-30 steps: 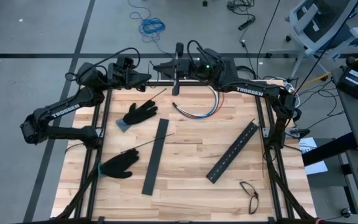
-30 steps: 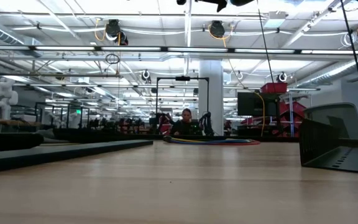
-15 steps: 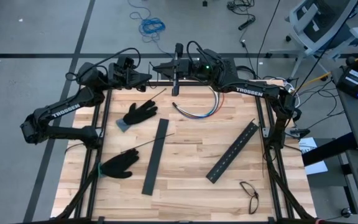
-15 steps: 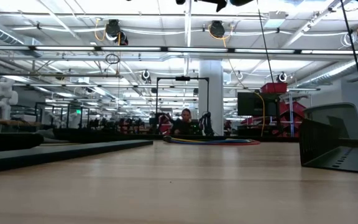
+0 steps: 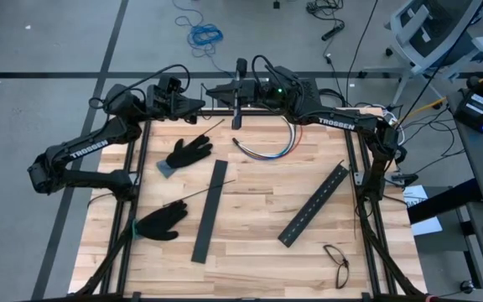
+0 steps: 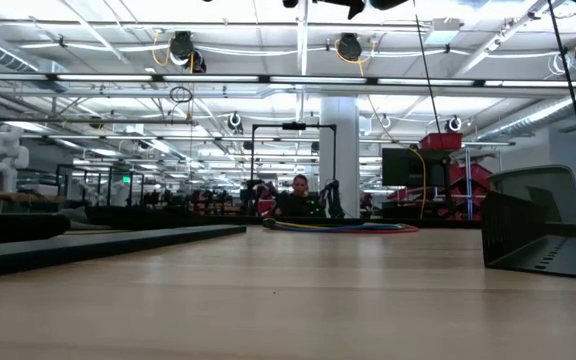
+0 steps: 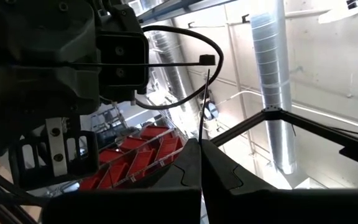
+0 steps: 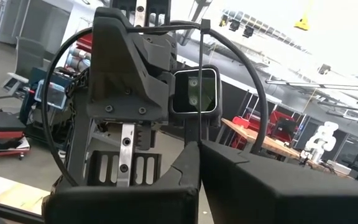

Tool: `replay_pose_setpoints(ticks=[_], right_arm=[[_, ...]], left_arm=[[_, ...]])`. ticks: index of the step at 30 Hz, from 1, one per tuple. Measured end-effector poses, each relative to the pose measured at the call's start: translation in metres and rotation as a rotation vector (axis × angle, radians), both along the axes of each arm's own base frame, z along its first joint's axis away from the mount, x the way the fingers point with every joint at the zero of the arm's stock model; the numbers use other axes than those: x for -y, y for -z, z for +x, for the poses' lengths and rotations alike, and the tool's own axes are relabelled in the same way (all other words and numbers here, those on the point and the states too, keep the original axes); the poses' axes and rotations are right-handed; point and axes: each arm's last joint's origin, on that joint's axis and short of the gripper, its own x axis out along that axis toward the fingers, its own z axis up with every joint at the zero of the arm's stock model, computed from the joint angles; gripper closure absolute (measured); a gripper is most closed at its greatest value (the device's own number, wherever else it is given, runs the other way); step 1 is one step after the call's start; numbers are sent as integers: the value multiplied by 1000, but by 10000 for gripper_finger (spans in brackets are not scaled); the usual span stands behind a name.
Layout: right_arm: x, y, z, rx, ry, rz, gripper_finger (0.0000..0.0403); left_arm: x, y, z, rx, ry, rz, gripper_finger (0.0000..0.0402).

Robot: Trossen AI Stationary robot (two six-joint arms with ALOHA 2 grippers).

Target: Ziptie cables

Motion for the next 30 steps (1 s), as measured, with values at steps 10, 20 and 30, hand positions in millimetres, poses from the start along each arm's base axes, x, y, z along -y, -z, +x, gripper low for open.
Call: replay_pose_setpoints(ticks=[10, 20, 30], right_arm=[[0, 1, 0, -9, -4, 14, 403], [-3, 1, 1, -7, -11, 2, 403], [-3, 1, 1, -6, -9, -4, 403]], left_arm=[[0, 0, 0, 0, 0, 0, 401], [0, 0, 0, 1, -8, -5, 401], [-1, 0, 0, 5, -21, -17, 401]])
